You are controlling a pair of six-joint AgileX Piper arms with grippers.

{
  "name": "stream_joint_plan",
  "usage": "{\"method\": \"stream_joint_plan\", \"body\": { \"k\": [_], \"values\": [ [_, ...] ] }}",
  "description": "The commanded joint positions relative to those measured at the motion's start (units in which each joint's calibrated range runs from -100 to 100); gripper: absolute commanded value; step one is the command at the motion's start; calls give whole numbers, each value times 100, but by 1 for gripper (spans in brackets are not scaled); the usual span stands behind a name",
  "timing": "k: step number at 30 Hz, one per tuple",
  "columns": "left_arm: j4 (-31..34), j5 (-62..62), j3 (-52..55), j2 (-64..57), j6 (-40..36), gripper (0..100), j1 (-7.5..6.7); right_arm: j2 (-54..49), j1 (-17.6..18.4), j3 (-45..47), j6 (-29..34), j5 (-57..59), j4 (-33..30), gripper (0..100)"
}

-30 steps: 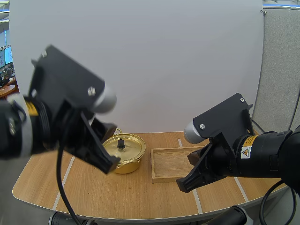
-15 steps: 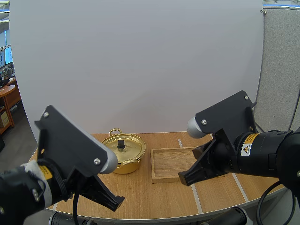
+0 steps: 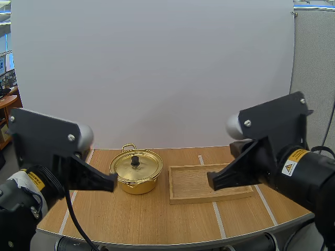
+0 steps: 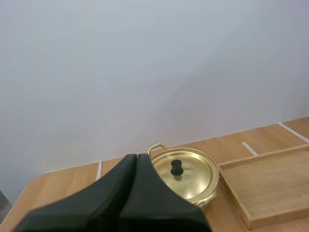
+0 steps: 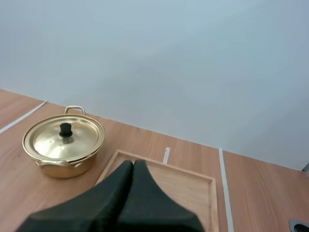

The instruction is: Open the pot, put the pineapple inside, and close it

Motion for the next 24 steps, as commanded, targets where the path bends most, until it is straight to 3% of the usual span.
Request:
{"method": "stream_joint_plan", "body": {
  "k": [1, 7, 13, 20, 24],
  "values": [
    [369, -750, 22, -24, -597, 0, -7, -207, -176, 0, -41, -1030, 219, 0],
    [379, -1658, 228, -24, -597, 0, -7, -207, -176, 506, -41, -2269, 116, 0],
    [379, -3045, 931, -24, -597, 0, -7, -207, -176, 1745, -41, -3749, 87, 0],
    [379, -4254, 1952, -24, -566, 0, -7, -207, -176, 2973, -41, -3985, 65, 0],
    [379, -4293, 2456, -24, -566, 0, -7, -207, -176, 3546, -41, -4589, 65, 0]
  ]
}}
